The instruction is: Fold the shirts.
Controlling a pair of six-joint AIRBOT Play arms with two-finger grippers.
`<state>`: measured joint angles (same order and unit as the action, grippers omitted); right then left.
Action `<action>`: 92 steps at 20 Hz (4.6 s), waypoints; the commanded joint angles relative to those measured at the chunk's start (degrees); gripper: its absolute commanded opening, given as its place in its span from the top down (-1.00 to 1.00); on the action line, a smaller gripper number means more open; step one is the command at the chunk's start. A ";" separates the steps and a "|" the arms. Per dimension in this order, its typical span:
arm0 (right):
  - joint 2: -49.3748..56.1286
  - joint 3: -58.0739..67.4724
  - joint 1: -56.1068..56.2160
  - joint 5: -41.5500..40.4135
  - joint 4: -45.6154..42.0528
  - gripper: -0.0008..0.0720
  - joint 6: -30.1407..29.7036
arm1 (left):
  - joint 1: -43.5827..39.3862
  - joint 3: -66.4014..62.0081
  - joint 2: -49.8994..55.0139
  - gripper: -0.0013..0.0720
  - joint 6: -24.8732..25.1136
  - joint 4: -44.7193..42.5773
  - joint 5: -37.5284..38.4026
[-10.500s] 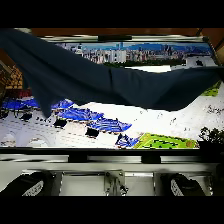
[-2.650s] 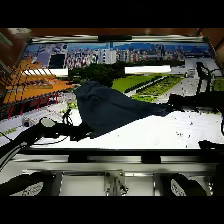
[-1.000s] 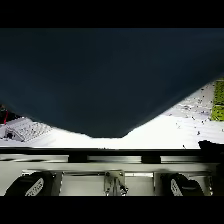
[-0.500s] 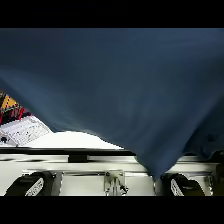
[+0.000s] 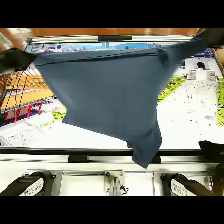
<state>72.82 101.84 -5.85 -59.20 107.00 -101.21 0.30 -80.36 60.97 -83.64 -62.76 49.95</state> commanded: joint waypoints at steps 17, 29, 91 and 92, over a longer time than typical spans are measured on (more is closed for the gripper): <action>14.36 0.11 -3.61 -18.49 -18.75 -0.37 5.20 | 12.83 -4.48 27.30 -0.67 1.68 6.95 30.32; 12.85 -1.88 -15.41 -32.74 1.99 -0.37 3.65 | 17.51 14.08 32.81 -0.72 8.04 6.25 28.46; -28.02 -9.46 -4.17 21.22 7.74 0.83 -7.91 | 9.81 -25.62 -6.86 0.89 8.72 7.10 7.41; -29.66 -7.26 -4.17 24.02 7.74 0.83 -9.09 | 9.81 -27.76 -9.46 0.89 7.69 7.08 3.87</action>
<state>49.17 86.80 -10.02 -47.07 114.78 -107.26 10.07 -99.88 58.30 -72.55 -55.11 64.84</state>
